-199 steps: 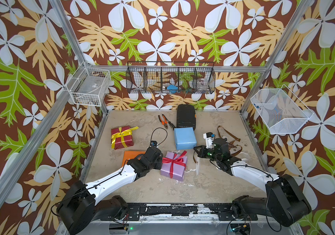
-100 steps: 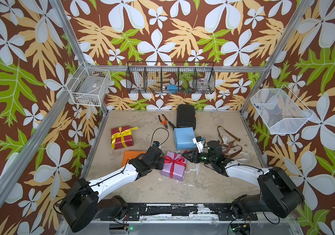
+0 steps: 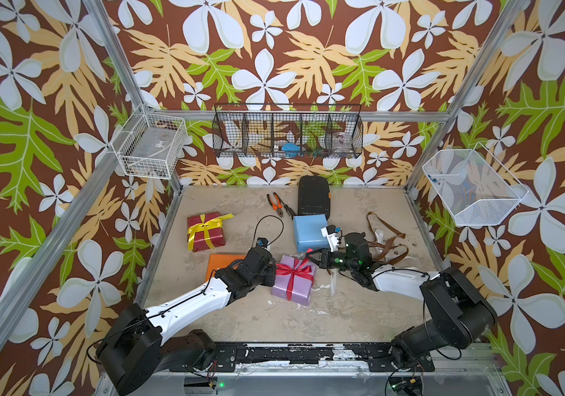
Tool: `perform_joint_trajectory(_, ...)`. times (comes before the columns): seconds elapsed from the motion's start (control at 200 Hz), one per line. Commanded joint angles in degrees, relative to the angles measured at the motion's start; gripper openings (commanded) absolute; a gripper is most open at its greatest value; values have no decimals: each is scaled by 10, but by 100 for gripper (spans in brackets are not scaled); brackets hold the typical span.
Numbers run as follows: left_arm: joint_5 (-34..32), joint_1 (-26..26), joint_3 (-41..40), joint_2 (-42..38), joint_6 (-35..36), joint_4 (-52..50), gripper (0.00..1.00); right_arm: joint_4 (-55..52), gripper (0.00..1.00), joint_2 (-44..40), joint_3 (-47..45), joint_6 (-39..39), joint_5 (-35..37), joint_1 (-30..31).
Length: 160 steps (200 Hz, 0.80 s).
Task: Untie the ribbon bows on the gift boxes
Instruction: Untie the ribbon from the gift box.
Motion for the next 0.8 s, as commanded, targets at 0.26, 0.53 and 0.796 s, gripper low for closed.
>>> perform_joint_trajectory(0.26,-52,1,21,1,20,-37,0,-37,0,-28,-3,-27,55,-7)
perform_joint_trajectory(0.53,-103,11,-20,-29,-24,-7,0,-51,0,-79,-42,-17,75,-65)
perform_joint_trajectory(0.796,-100,78,-60,-96,-55,29,0,-81,0,-136,-69,-25,85,-137)
